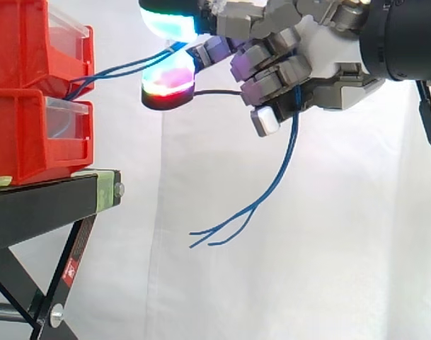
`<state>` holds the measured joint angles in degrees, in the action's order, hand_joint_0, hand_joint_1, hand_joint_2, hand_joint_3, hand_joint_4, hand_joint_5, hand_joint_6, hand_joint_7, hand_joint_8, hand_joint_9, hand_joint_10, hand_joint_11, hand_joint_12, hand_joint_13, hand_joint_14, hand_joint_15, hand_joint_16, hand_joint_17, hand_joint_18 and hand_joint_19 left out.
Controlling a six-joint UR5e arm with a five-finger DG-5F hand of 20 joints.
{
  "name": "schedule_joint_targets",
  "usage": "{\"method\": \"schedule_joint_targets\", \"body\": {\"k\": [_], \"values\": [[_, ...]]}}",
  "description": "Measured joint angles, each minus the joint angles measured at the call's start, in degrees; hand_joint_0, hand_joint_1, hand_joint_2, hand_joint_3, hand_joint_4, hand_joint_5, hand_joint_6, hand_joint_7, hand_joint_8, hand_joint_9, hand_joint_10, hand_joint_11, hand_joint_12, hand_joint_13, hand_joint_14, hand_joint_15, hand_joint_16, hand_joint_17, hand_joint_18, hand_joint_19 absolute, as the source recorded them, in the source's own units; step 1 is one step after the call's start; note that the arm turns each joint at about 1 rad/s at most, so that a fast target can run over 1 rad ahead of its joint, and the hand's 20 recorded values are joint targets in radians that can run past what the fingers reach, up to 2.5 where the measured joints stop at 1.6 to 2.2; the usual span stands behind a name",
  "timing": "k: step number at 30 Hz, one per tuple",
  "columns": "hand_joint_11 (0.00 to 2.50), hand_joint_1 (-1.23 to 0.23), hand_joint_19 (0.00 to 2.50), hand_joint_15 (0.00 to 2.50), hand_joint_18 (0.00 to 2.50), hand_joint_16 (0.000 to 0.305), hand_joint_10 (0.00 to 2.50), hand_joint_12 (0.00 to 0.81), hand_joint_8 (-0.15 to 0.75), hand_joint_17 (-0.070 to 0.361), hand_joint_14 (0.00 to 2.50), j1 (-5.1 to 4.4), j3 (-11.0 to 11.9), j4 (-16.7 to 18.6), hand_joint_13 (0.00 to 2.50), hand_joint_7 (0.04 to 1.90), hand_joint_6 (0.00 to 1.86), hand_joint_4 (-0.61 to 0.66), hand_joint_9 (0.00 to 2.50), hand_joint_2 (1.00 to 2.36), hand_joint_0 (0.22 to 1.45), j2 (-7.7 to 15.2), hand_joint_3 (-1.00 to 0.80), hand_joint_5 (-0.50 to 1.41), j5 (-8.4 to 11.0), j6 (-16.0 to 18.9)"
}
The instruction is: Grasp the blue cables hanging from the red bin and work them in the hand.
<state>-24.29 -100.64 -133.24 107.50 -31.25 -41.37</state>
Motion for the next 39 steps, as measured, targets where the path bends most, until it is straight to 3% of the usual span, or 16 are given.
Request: {"method": "schedule_joint_targets", "body": {"k": [7,13,27,31,35,39], "values": [[2.5,-0.56,0.77,2.15,2.5,0.21,2.5,0.706,0.58,0.158,2.5,-0.66,0.0,0.1,2.1,1.38,0.11,0.3,1.71,1.01,0.87,0.0,-0.83,0.25,1.07,3.0],[2.5,-0.56,0.77,2.15,2.5,0.21,2.5,0.706,0.58,0.158,2.5,-1.11,0.0,-0.2,2.1,1.38,0.11,0.3,1.71,1.01,0.86,0.0,-0.83,0.25,1.23,5.0],[2.5,-0.63,0.77,2.15,2.5,0.21,2.5,0.706,0.58,0.158,2.5,-1.28,0.0,-1.1,2.1,1.32,0.25,0.28,1.71,1.02,0.95,0.0,-0.47,0.16,1.25,7.3],[2.5,-0.63,0.77,2.15,2.5,0.21,2.5,0.706,0.58,0.158,2.5,-1.33,0.0,-1.1,2.1,1.31,0.25,0.28,1.71,1.02,0.96,0.0,-0.53,0.16,1.26,7.7],[2.5,-0.64,0.77,2.15,2.5,0.21,2.5,0.706,0.58,0.158,2.5,-1.35,0.0,-1.1,2.1,1.3,0.27,0.27,1.71,1.02,0.98,0.0,-0.45,0.15,1.28,7.9],[2.5,-0.61,0.77,2.15,2.5,0.21,2.5,0.706,0.58,0.158,2.5,-1.36,0.0,-1.1,2.1,1.3,0.28,0.28,1.71,1.02,0.96,0.0,-0.54,0.15,1.26,8.0]]}}
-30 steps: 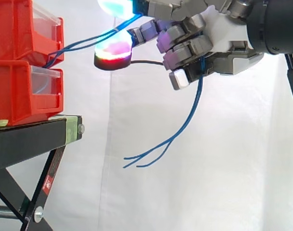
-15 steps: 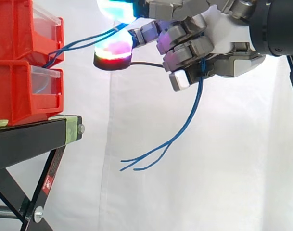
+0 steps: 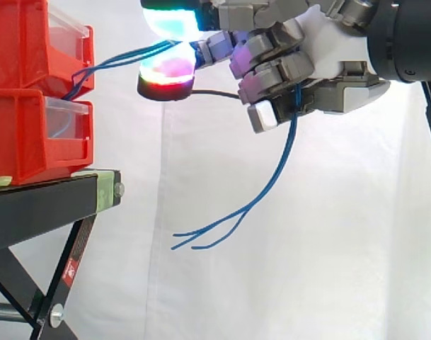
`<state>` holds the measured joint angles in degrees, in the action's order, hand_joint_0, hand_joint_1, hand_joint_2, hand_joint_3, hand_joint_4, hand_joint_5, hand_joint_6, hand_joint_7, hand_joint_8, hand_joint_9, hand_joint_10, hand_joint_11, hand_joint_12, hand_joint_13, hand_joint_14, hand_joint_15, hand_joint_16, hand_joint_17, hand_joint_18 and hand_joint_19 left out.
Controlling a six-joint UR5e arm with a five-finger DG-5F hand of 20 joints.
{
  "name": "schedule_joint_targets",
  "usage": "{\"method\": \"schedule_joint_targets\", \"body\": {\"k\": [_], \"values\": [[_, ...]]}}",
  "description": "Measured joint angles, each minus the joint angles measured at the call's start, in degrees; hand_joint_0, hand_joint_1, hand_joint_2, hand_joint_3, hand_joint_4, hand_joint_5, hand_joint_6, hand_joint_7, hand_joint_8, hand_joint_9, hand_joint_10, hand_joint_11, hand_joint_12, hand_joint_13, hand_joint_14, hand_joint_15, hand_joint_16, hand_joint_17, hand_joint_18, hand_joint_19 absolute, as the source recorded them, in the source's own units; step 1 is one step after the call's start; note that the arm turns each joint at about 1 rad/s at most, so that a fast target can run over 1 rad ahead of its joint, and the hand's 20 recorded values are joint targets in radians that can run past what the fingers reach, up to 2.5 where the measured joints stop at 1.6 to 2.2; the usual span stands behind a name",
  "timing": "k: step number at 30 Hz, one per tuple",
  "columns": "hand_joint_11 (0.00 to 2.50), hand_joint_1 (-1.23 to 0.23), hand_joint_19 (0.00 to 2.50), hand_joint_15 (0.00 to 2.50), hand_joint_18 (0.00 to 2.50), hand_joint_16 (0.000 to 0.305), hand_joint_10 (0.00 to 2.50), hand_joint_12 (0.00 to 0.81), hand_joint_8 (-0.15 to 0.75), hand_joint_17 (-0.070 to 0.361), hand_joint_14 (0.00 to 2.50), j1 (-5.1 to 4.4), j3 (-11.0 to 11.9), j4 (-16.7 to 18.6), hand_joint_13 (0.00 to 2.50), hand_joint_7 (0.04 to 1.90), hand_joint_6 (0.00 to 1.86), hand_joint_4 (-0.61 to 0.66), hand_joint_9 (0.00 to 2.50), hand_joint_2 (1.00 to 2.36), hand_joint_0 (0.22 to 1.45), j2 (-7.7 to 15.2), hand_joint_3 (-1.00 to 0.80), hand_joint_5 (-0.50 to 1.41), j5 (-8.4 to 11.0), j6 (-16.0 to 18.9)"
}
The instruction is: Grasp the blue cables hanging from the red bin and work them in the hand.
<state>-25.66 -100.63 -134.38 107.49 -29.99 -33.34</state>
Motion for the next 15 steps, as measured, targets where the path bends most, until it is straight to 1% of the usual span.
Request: {"method": "schedule_joint_targets", "body": {"k": [2,4,7,13,15], "values": [[2.5,-0.61,0.77,2.15,2.5,0.21,2.5,0.706,0.58,0.158,2.5,-0.01,0.0,0.0,2.1,1.3,0.28,0.27,1.71,1.02,0.96,0.0,-0.55,0.15,-0.03,0.0],[2.5,-0.61,0.77,2.15,2.5,0.21,2.5,0.706,0.58,0.158,2.5,-0.01,0.0,0.0,2.1,1.29,0.29,0.27,1.71,1.02,1.0,0.0,-0.39,0.15,-0.03,0.0],[2.5,-0.62,0.77,2.15,2.5,0.21,2.5,0.706,0.58,0.158,2.5,-0.01,0.0,0.0,2.1,1.29,0.31,0.27,1.71,1.03,1.01,0.0,-0.22,0.15,-0.04,0.0],[2.5,-0.61,0.77,2.15,2.5,0.21,2.5,0.706,0.58,0.158,2.5,-0.01,0.0,0.1,2.1,1.28,0.31,0.26,1.71,1.02,1.03,0.0,-0.21,0.15,-0.06,0.0],[2.5,-0.62,0.77,2.15,2.5,0.21,2.5,0.706,0.58,0.158,2.5,-0.01,0.0,0.2,2.1,1.27,0.31,0.26,1.71,1.02,1.05,0.0,-0.16,0.15,-0.06,0.0]]}}
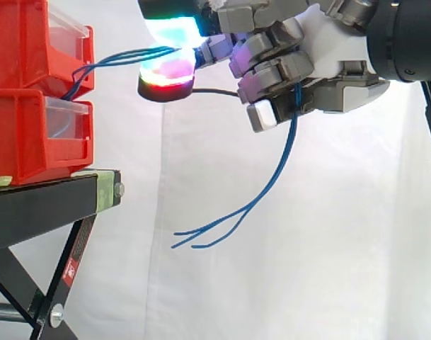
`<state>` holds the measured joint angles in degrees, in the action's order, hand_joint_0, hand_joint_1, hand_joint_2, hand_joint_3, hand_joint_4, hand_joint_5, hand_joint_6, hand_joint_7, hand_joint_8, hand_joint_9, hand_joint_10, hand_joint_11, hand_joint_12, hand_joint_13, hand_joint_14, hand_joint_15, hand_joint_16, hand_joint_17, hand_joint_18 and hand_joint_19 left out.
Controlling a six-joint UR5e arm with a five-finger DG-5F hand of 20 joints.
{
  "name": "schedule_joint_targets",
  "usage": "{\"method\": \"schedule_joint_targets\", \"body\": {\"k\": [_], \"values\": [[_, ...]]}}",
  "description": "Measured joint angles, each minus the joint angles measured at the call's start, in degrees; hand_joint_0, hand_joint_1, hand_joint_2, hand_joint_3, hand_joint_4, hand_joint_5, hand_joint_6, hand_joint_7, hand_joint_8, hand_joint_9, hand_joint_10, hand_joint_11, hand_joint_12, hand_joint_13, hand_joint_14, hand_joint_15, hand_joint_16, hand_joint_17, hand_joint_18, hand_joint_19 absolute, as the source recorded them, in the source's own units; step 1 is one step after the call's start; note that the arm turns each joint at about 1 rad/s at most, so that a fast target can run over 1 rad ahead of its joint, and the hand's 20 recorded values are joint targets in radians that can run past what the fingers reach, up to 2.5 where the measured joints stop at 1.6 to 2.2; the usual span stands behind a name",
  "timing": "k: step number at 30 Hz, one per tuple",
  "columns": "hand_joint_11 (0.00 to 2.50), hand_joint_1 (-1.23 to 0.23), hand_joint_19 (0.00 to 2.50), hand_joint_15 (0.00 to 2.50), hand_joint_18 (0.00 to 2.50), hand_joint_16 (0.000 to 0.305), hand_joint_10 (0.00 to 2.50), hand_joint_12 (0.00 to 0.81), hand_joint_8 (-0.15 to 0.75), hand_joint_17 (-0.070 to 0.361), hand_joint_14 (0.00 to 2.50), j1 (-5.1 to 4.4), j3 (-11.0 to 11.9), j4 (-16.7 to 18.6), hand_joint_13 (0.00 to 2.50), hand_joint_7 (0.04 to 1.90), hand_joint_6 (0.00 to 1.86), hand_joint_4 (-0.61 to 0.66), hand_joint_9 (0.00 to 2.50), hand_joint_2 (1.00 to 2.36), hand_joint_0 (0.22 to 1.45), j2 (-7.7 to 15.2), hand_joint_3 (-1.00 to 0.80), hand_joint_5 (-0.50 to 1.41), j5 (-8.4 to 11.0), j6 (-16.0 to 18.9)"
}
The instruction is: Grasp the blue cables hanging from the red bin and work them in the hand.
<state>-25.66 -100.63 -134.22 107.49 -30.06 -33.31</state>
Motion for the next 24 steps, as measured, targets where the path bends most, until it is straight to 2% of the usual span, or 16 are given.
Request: {"method": "schedule_joint_targets", "body": {"k": [10,14,15,17,19,20,22,24], "values": [[2.5,-0.62,0.77,2.15,2.5,0.21,2.5,0.706,0.58,0.158,2.5,0.0,0.0,0.0,2.1,1.27,0.3,0.26,1.71,1.0,1.1,0.0,0.37,0.17,0.0,0.0],[2.5,-0.63,0.77,2.15,2.5,0.21,2.5,0.706,0.58,0.158,2.5,0.0,0.0,0.0,2.1,1.27,0.29,0.27,1.71,1.0,1.12,0.0,0.38,0.18,0.0,0.0],[2.5,-0.63,0.77,2.15,2.5,0.21,2.5,0.706,0.58,0.158,2.5,0.0,0.0,0.0,2.1,1.27,0.29,0.26,1.71,1.0,1.11,0.0,0.34,0.18,0.0,0.0],[2.5,-0.63,0.77,2.15,2.5,0.21,2.5,0.706,0.58,0.158,2.5,0.0,0.0,0.0,2.1,1.29,0.25,0.26,1.71,1.02,1.07,0.0,0.09,0.19,0.0,0.0],[2.5,-0.62,0.77,2.15,2.5,0.21,2.5,0.706,0.58,0.158,2.5,0.0,0.0,0.0,2.1,1.32,0.18,0.26,1.71,1.02,1.02,0.0,-0.26,0.2,0.0,0.0],[2.5,-0.61,0.77,2.15,2.5,0.21,2.5,0.706,0.58,0.158,2.5,0.0,0.0,-0.1,2.1,1.32,0.16,0.27,1.71,1.02,1.0,0.0,-0.36,0.2,0.0,0.0],[2.5,-0.6,0.77,2.15,2.5,0.21,2.5,0.706,0.58,0.158,2.5,0.0,0.0,-0.1,2.1,1.34,0.12,0.27,1.71,1.02,0.99,0.0,-0.47,0.21,0.0,0.0],[2.5,-0.59,0.77,2.15,2.5,0.21,2.5,0.706,0.58,0.158,2.5,0.0,0.0,0.0,2.1,1.34,0.12,0.27,1.71,1.02,0.99,0.0,-0.49,0.21,0.0,0.0]]}}
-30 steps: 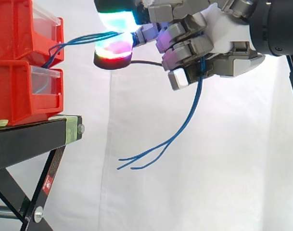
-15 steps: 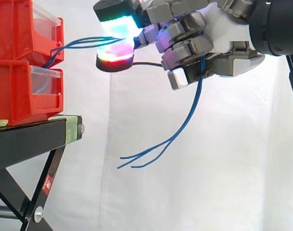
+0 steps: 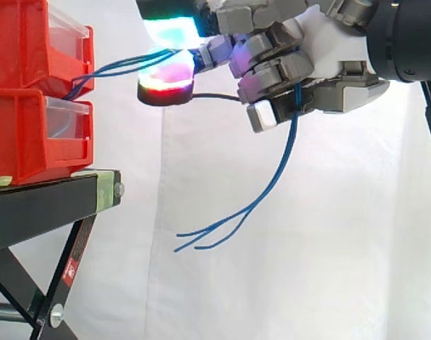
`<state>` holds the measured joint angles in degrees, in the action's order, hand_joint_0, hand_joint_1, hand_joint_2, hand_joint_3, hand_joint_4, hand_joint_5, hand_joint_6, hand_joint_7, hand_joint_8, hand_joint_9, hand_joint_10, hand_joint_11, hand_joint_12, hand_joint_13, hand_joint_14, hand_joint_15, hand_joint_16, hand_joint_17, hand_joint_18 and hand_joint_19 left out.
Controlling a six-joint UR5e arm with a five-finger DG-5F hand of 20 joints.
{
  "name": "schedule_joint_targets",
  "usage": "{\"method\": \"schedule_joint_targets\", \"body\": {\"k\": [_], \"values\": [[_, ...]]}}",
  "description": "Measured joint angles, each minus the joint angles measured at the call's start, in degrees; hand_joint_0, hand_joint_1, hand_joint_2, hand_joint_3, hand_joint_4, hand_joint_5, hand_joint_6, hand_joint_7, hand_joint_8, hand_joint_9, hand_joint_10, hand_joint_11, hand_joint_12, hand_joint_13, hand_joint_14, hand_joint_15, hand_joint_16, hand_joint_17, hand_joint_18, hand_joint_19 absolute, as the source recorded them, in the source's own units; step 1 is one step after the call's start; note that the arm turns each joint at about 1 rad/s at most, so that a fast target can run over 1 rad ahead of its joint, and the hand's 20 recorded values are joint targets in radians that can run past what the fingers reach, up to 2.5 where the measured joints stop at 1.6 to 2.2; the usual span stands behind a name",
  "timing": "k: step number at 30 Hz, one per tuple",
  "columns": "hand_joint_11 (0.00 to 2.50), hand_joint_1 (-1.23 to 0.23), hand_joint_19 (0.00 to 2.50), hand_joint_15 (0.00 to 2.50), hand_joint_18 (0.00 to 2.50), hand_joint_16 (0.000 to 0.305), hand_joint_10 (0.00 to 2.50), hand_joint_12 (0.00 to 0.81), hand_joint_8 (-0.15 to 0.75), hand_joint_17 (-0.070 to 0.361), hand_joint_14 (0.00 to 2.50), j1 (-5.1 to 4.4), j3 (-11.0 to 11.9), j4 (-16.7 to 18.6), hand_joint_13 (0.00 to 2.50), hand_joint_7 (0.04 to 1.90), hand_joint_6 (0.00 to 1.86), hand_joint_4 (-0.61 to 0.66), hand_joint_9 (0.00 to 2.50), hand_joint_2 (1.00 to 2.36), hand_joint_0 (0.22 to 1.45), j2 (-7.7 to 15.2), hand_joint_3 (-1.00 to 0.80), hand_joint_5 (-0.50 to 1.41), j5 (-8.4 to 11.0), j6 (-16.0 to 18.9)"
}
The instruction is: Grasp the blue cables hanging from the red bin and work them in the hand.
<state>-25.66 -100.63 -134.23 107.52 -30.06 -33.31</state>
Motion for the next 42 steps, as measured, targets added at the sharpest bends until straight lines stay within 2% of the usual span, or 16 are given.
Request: {"method": "schedule_joint_targets", "body": {"k": [6,10,14,15,16,17,18,21,25,29,34,38,42], "values": [[2.5,-0.6,0.77,2.15,2.5,0.21,2.5,0.706,0.58,0.158,2.5,0.0,0.0,0.1,2.1,1.34,0.12,0.27,1.71,1.02,1.0,0.0,-0.47,0.21,0.0,0.0],[2.5,-0.62,0.77,2.15,2.5,0.21,2.5,0.706,0.58,0.158,2.5,0.0,0.0,0.2,2.1,1.36,0.13,0.26,1.71,1.02,0.98,0.0,-0.52,0.2,0.0,0.0],[2.5,-0.63,0.77,2.15,2.5,0.21,2.5,0.706,0.58,0.158,2.5,-0.03,0.0,0.2,2.1,1.33,0.22,0.26,1.71,1.02,0.97,0.0,-0.54,0.17,0.0,0.0],[2.5,-0.64,0.77,2.15,2.5,0.21,2.5,0.706,0.58,0.158,2.5,-0.04,0.0,0.2,2.1,1.31,0.29,0.25,1.71,1.02,0.97,0.0,-0.55,0.14,0.0,0.0],[2.5,-0.66,0.77,2.15,2.5,0.21,2.5,0.706,0.58,0.158,2.5,-0.08,0.0,0.2,2.1,1.25,0.44,0.24,1.71,1.02,0.96,0.0,-0.56,0.08,0.0,0.0],[2.5,-0.66,0.77,2.15,2.5,0.21,2.5,0.706,0.58,0.158,2.5,-0.11,0.0,0.2,2.1,1.25,0.45,0.24,1.71,1.02,0.96,0.0,-0.57,0.07,0.0,0.0],[2.5,-0.68,0.77,2.15,2.5,0.21,2.5,0.706,0.58,0.158,2.5,-0.14,0.0,0.2,2.1,1.19,0.61,0.24,1.71,1.02,0.96,0.0,-0.58,0.0,0.0,0.0],[2.5,-0.71,0.77,2.15,2.5,0.21,2.5,0.706,0.58,0.158,2.5,-0.26,0.0,0.4,2.1,1.15,0.73,0.25,1.71,1.02,0.96,0.0,-0.63,-0.06,0.0,0.1],[2.5,-0.73,0.77,2.15,2.5,0.21,2.5,0.706,0.58,0.158,2.5,-0.31,0.0,0.4,2.1,1.12,0.75,0.26,1.71,1.01,0.94,0.0,-0.77,-0.06,0.05,0.8],[2.5,-0.72,0.77,2.15,2.5,0.21,2.5,0.706,0.58,0.158,2.5,-0.33,0.0,-0.1,2.1,1.13,0.74,0.27,1.71,1.01,0.93,0.0,-0.81,-0.02,0.08,2.3],[2.5,-0.68,0.77,2.15,2.5,0.21,2.5,0.706,0.58,0.158,2.5,-0.32,0.0,-0.2,2.1,1.13,0.72,0.27,1.71,1.02,1.0,0.0,-0.55,0.01,0.06,2.9],[2.5,-0.66,0.77,2.15,2.5,0.21,2.5,0.706,0.58,0.158,2.5,-0.34,0.0,-0.2,2.1,1.14,0.72,0.27,1.71,1.02,1.01,0.0,-0.45,0.01,0.02,3.0],[2.5,-0.62,0.77,2.15,2.5,0.21,2.5,0.706,0.58,0.158,2.5,-0.35,0.0,-0.2,2.1,1.17,0.63,0.29,1.71,1.01,0.91,0.0,-0.69,0.04,0.01,3.1]]}}
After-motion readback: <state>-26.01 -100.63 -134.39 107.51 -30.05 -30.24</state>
